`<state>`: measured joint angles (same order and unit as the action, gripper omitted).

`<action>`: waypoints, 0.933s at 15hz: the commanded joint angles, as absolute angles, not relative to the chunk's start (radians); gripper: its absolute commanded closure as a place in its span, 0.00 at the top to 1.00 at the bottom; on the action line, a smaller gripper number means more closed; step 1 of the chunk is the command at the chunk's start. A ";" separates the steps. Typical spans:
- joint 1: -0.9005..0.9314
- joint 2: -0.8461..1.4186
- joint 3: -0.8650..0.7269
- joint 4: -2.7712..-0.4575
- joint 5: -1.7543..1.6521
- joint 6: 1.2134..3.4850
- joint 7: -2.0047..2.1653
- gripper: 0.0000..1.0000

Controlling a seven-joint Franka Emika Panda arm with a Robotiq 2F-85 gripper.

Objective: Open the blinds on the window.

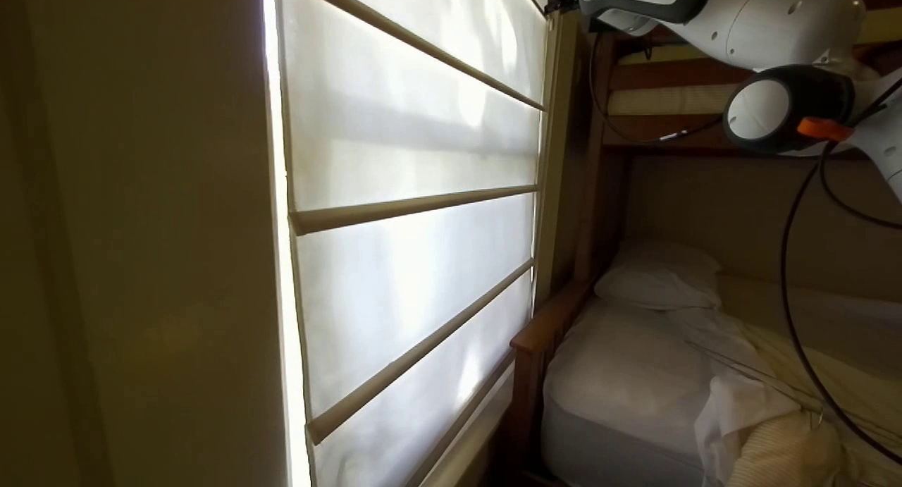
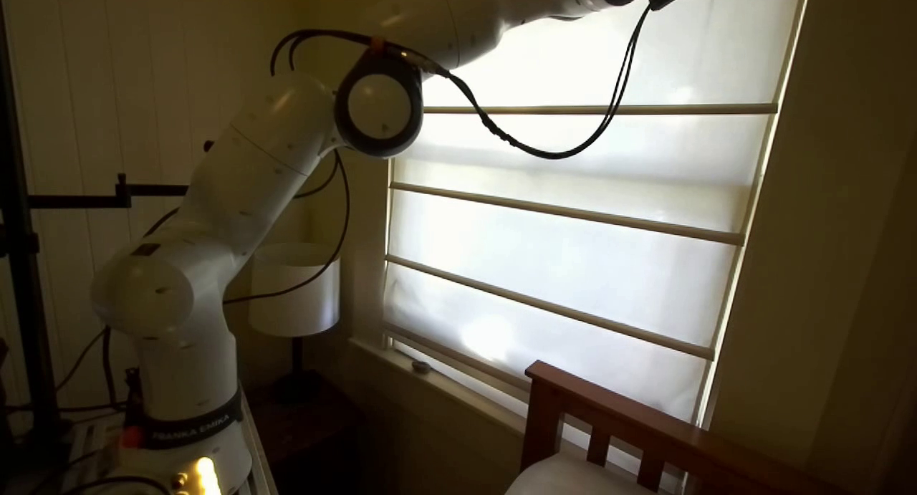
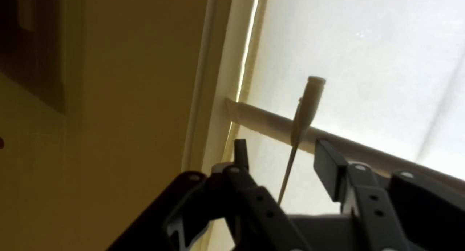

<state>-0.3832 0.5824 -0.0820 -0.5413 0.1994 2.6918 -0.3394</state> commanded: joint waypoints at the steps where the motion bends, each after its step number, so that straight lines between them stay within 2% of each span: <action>1: -0.367 0.572 -0.104 -0.530 0.180 2.700 -0.307 0.21; 4: -0.352 0.538 -0.141 -0.550 0.163 2.662 -0.255 0.02; 5: -0.346 0.530 -0.156 -0.553 0.154 2.655 -0.242 0.00; 11: -0.324 0.505 -0.240 -0.569 0.137 2.618 -0.143 0.00; 14: -0.321 0.493 -0.233 -0.574 0.160 2.572 -0.156 0.00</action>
